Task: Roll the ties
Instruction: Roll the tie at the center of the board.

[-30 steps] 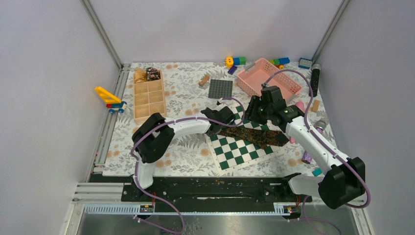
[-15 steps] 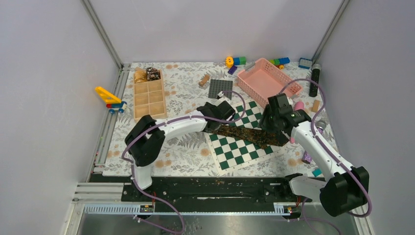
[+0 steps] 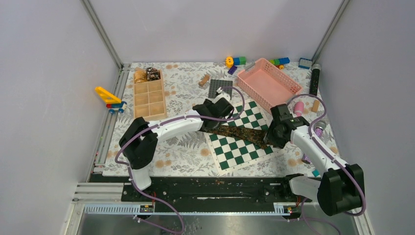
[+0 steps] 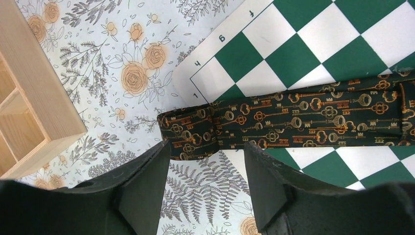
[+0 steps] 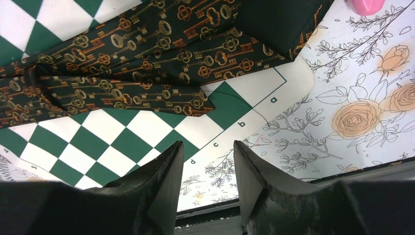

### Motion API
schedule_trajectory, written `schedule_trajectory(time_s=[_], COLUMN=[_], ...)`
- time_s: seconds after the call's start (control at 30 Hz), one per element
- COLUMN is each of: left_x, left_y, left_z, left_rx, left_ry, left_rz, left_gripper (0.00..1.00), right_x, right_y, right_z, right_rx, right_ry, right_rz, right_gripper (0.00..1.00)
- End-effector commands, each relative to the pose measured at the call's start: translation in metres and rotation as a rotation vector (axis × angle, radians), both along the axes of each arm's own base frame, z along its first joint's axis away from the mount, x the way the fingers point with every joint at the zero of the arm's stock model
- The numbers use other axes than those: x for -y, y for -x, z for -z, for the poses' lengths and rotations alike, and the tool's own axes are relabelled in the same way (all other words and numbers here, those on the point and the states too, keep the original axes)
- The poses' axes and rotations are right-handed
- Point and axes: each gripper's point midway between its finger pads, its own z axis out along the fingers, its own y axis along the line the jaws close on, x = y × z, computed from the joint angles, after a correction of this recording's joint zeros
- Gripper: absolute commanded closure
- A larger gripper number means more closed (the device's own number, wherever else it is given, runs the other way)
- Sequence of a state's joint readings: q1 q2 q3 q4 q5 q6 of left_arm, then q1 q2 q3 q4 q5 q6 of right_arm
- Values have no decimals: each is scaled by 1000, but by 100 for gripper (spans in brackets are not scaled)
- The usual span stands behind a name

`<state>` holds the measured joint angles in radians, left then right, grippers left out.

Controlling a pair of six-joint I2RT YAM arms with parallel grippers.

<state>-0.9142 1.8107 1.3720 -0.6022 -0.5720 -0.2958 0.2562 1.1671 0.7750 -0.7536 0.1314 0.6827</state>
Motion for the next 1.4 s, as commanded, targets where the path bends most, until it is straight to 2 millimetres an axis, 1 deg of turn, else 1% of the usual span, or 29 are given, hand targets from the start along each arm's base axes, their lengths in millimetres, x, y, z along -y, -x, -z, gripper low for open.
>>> schedule_trajectory(time_s=[0.0,0.2,0.37,0.5,0.63,0.73,0.9,0.97,1.13,1.23,1.37], left_x=[4,1,0,2,3,4,4,4,2,2,3], left_y=[-5,-5,-4,-4,-5,-5,-5,-4,-4,-3,-3], left_z=[-22,-20,-17,-17,-17,-16,-14,-14,-12,-10,-8], left_rx=[42,36,28,23,22,18,13,13,12,8,2], left_ry=[96,110,117,125,125,129,124,122,112,112,111], left_rz=[-9,-17,-21,-19,-19,-16,-14,-14,-17,-19,-18], left_gripper=[41,41,41,41,42,42,42,42,42,42,42], right_x=[2,3,2,-4,-4,-3,-1,-1,-1,-6,-6], right_y=[-2,-2,-2,-6,-7,-9,-13,-15,-18,-19,-22], right_z=[11,31,42,48,52,55,58,59,57,51,42], right_rx=[-13,-42,-50,-10,-6,10,31,32,42,63,94], right_ry=[-16,-49,-80,-135,-138,-142,-146,-146,-146,-173,-180], right_rz=[42,73,90,93,100,105,115,116,111,99,91], right_gripper=[51,52,53,53,53,55,63,67,82,87,92])
